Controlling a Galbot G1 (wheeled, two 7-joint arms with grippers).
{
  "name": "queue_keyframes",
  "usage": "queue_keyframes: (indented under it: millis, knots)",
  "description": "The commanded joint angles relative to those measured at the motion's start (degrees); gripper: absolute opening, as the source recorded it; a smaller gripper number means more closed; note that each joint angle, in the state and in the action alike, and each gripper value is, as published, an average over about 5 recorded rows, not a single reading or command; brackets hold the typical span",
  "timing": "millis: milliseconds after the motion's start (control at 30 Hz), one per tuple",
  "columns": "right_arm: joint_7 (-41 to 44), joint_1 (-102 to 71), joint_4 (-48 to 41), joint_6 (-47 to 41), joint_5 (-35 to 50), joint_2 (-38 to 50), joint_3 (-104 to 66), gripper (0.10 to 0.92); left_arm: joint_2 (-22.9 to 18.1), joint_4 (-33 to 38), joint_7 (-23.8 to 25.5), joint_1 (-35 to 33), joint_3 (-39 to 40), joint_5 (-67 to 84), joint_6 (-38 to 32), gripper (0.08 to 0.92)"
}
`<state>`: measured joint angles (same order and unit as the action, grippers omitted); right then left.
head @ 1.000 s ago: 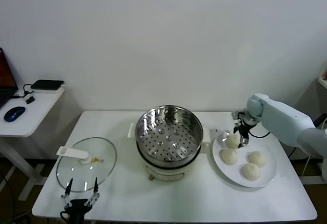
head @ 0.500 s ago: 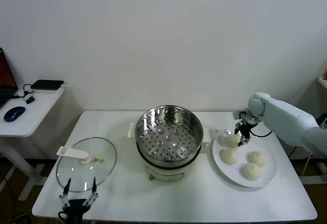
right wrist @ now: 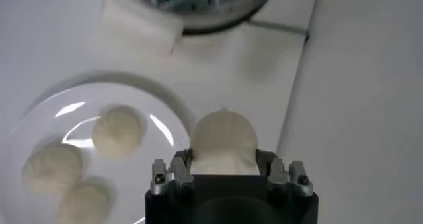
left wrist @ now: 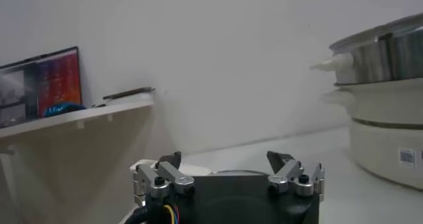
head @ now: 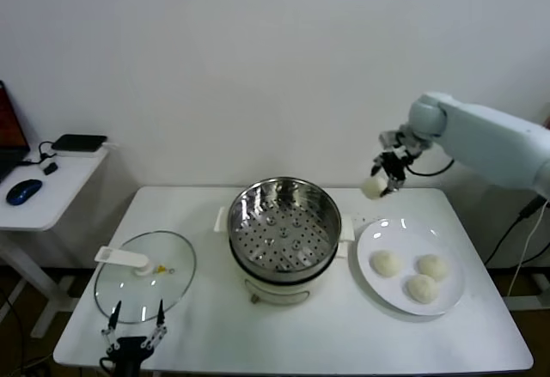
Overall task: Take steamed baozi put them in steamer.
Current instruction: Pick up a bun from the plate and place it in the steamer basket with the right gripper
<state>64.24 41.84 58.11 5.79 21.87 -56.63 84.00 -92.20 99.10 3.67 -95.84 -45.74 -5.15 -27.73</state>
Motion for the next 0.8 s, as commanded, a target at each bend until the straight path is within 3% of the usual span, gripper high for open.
queue_keyframes:
  millis: [33,200,367,600,800]
  knots:
    - [-0.55,12.54,10.19,11.48,8.08,-7.50,5.27,0.645,-0.97,0.36,-0.21,0.00,0.19,0.07,-0.13,0.823]
    - [-4.55,9.94,10.29,19.70,0.56,-14.91,5.55,0.645,-1.29,0.44,-0.52,0.00,0.30,0.03,-0.44,0.823]
    - [-6.21,4.25,1.37,27.72,-8.54,-22.26,5.32,0.645,-1.24,0.70,-0.57,0.09,-0.21,0.36,-0.48,0.823]
    - [-5.47,-2.94,-12.01,37.99,-12.36,-28.71,5.31,0.652,-1.38,0.66,-0.67,0.00,-1.09,0.64,-0.65,0.823]
    - [-4.52,-7.93,-18.63,41.85,-14.32,-30.94,3.80,0.653,-1.56,0.24,-0.71,0.10,-1.18,0.61,-0.90,0.823]
